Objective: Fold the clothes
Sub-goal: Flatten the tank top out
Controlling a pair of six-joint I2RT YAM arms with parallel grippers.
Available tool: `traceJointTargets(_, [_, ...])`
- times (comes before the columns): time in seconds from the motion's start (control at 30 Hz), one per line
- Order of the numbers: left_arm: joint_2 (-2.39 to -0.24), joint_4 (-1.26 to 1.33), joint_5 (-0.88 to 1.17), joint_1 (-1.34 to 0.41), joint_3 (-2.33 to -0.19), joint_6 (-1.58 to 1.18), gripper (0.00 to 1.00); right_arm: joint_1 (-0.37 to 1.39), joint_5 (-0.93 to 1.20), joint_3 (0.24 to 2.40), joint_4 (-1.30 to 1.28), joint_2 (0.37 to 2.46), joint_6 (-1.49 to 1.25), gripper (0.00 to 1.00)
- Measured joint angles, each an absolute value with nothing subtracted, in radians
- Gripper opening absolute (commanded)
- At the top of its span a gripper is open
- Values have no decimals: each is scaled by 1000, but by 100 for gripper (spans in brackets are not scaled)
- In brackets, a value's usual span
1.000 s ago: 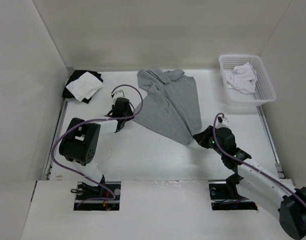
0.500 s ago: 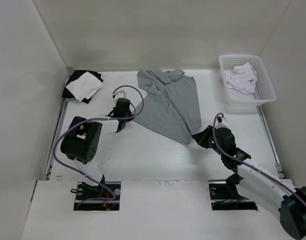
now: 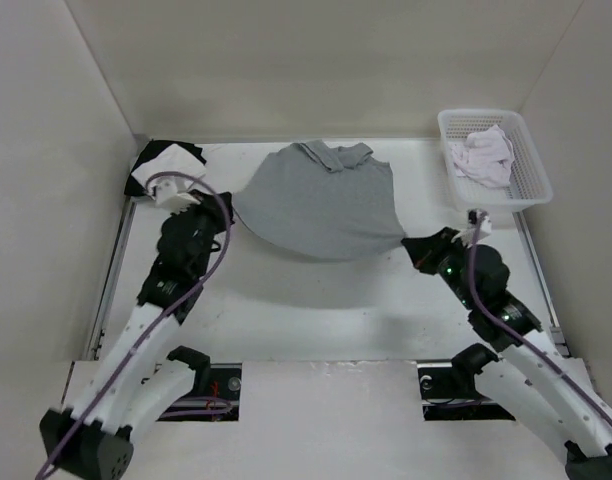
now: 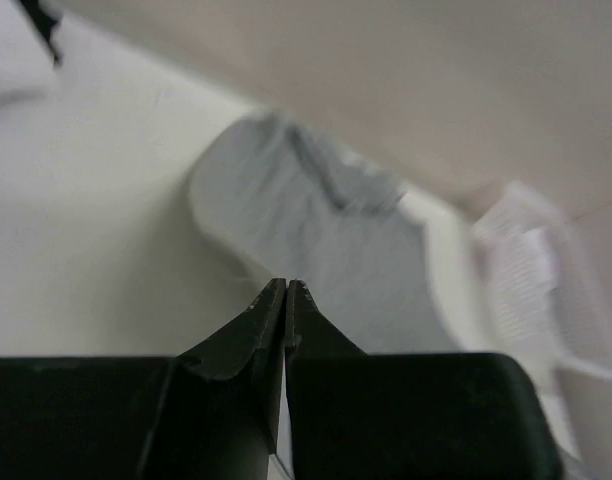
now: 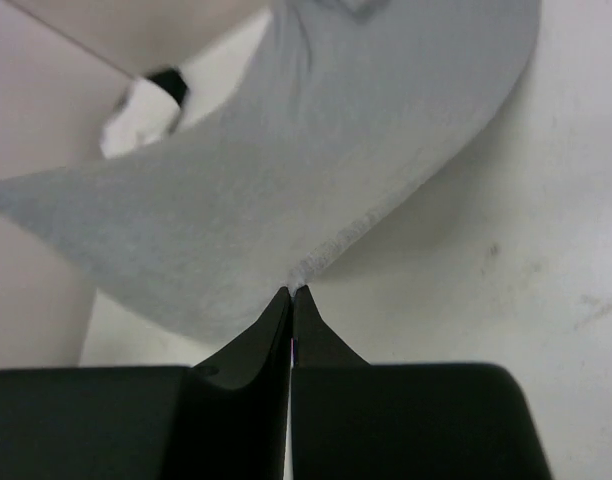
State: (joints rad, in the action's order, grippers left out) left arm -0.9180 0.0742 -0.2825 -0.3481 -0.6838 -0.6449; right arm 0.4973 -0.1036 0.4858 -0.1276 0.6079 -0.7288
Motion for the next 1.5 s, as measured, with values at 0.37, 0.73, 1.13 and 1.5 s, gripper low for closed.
traceJointTargets(0.37, [-529, -175, -383, -447, -959, -647, 0, 739, -369, 1098, -339, 528, -553, 0])
traceJointTargets(0.73, [-759, -46, -390, -445, -1417, -543, 0, 854, -500, 1638, -262, 810, -294, 0])
traceJointTargets(1.13, [-1379, -15, -326, -233, -1465, -577, 0, 282, 2, 1721, -242, 1462, -465, 0])
traceJointTargets(1.5, [-1649, -153, -246, -149, -1912, -601, 0, 229, 80, 2369, -424, 1827, -500, 0])
